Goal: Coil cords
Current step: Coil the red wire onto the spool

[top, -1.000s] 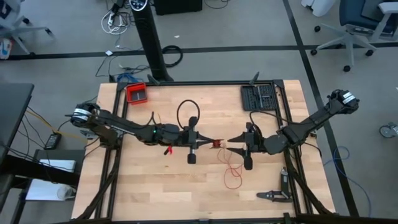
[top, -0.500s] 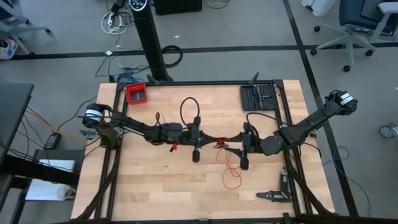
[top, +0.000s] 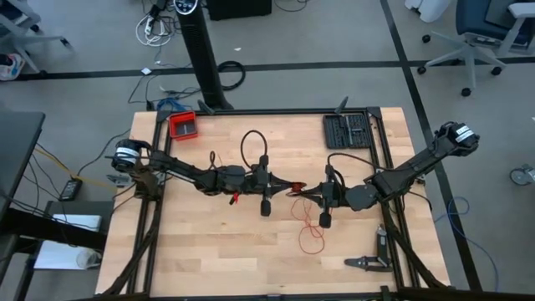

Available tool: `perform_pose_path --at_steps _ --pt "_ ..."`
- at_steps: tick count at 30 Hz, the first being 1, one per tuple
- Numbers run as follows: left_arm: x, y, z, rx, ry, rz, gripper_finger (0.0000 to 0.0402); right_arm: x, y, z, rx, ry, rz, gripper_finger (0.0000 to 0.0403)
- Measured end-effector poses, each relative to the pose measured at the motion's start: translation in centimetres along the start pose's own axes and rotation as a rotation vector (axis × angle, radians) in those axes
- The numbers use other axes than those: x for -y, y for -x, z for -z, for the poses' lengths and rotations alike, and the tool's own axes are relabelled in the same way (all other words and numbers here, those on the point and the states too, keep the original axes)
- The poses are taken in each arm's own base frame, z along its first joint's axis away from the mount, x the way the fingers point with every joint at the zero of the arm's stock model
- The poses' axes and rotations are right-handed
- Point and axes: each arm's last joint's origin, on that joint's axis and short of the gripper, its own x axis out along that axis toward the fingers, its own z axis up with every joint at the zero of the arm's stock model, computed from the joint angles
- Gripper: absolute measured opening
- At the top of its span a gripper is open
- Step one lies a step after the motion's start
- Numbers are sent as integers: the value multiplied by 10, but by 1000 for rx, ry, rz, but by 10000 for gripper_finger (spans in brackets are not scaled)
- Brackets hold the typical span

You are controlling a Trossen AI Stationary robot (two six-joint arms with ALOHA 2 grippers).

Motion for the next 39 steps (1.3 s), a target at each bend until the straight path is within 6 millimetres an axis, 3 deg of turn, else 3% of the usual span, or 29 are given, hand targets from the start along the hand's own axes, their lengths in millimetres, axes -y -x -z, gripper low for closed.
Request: perform_pose_path --at_steps 7,11,19,26,31,39 --pt "0 0 0 -2 1 -2 119 6 10 -10 56 -25 29 2" --pt "1 0 0 -10 7 42 147 6 21 -23 155 -30 31 2" --pt "2 0 -5 41 152 58 152 11 27 -49 368 7 90 1" --pt "0 0 -8 75 226 11 152 21 22 -56 429 25 101 1" --pt "1 0 -9 81 239 27 152 24 9 -58 468 59 90 0" --pt "1 0 -11 93 247 42 152 20 -7 -82 511 130 84 0"
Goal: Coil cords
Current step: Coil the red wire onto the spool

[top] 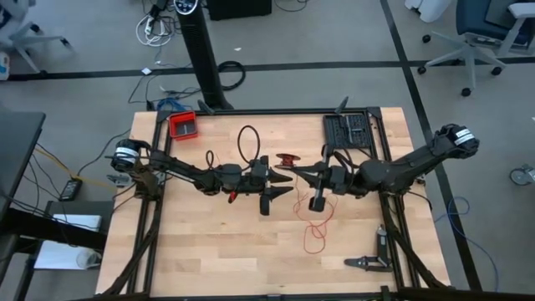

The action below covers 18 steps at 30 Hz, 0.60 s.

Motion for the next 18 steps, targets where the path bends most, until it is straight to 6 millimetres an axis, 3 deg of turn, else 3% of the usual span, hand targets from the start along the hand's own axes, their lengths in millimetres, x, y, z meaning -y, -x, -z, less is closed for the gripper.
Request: perform_pose_path --at_steps 9,18 --pt "6 1 -1 16 7 45 152 -14 -26 -7 3 93 -5 1" --pt "7 1 1 -17 -25 119 132 -15 -20 -12 -8 109 -16 2"
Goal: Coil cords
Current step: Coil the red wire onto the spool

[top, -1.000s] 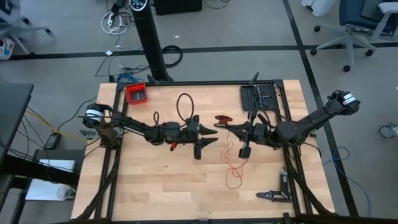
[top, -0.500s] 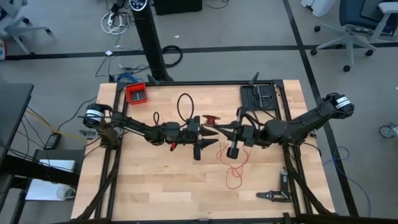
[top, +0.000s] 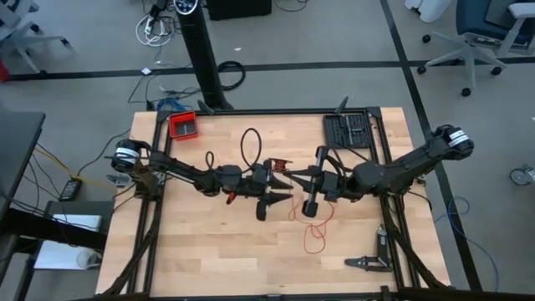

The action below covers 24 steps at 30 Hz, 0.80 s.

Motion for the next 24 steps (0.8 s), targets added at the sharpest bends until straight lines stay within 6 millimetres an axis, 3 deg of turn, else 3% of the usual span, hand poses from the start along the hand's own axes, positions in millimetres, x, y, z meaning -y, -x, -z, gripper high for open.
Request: perform_pose_path --at_steps 10,24 --pt "-5 0 -2 -7 -4 72 127 0 14 -7 -66 -30 -29 2" --pt "-6 0 -2 2 -3 21 127 -3 -6 4 16 -20 22 2"
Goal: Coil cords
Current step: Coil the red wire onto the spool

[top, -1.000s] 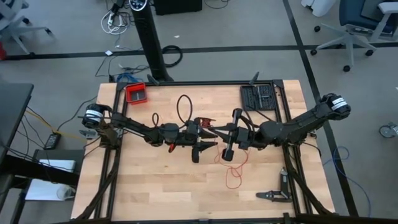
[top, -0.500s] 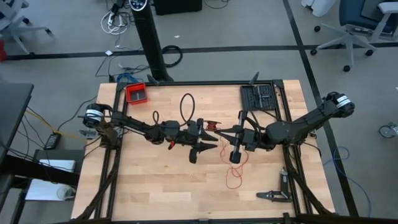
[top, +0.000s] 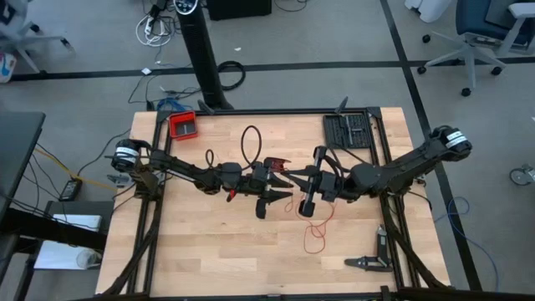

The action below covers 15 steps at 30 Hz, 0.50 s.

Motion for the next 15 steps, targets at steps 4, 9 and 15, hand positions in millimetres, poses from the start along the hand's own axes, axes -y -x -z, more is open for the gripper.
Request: perform_pose_path --at_steps 4,9,15 --pt "0 0 1 -2 -1 -19 120 -2 -3 3 7 14 5 3" --pt "-2 0 2 -16 -2 -50 72 1 -1 -2 29 -3 27 3" --pt "-2 0 3 -22 -3 -71 7 -1 0 -3 41 -16 18 3"
